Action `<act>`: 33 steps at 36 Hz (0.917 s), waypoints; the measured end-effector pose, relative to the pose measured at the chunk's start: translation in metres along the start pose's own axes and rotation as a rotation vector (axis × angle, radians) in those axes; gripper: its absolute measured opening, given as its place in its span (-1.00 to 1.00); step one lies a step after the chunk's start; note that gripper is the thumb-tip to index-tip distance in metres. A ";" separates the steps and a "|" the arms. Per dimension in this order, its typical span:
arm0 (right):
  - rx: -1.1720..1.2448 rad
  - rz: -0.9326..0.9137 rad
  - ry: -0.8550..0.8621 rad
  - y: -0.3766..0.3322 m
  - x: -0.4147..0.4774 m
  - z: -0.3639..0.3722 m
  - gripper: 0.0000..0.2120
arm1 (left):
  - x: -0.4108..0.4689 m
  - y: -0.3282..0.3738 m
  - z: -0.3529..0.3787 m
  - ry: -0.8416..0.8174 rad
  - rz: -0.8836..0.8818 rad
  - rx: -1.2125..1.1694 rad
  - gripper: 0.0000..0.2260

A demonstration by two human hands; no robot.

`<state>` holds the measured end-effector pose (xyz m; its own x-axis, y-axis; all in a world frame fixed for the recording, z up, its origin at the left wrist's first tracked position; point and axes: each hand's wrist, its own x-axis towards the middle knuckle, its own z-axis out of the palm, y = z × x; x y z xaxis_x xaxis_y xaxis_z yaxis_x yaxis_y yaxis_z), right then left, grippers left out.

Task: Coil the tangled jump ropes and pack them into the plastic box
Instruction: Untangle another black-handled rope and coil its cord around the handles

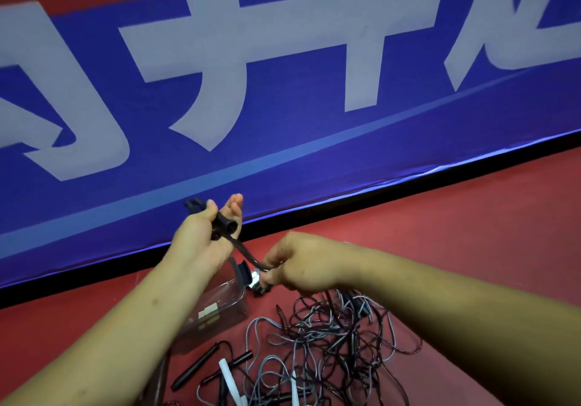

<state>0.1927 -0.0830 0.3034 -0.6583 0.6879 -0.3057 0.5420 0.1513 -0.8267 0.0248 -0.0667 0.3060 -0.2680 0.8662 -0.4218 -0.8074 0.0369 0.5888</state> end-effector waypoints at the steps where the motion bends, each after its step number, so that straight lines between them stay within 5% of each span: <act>1: -0.012 0.011 -0.008 0.000 0.002 0.006 -0.82 | -0.002 0.001 0.001 -0.006 0.008 -0.053 -0.84; 9: 0.233 0.050 -0.078 -0.002 0.006 0.011 -0.79 | -0.008 0.008 0.000 -0.183 0.012 -0.085 -0.80; 13: 0.212 0.000 -0.091 -0.012 -0.001 0.011 -0.83 | 0.002 0.009 -0.002 -0.090 0.031 0.036 -0.68; 17: -0.054 -0.106 0.031 -0.025 -0.005 0.002 -0.74 | 0.009 0.002 -0.011 -0.031 0.203 0.470 -0.76; 22: -0.243 -0.149 0.155 -0.027 -0.010 -0.025 -0.82 | 0.003 -0.008 -0.008 -0.029 0.587 1.350 -0.84; 27: -0.396 -0.149 0.227 -0.008 -0.011 -0.048 -0.82 | -0.001 -0.013 -0.014 -0.138 0.215 1.350 -0.82; 33: -0.406 -0.085 0.255 0.016 -0.009 -0.065 -0.73 | -0.015 -0.011 -0.026 -0.521 -0.245 1.249 -0.90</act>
<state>0.2415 -0.0403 0.3237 -0.5878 0.8053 -0.0778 0.6851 0.4442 -0.5773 0.0238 -0.0929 0.2882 0.2619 0.8475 -0.4617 0.2742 0.3933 0.8775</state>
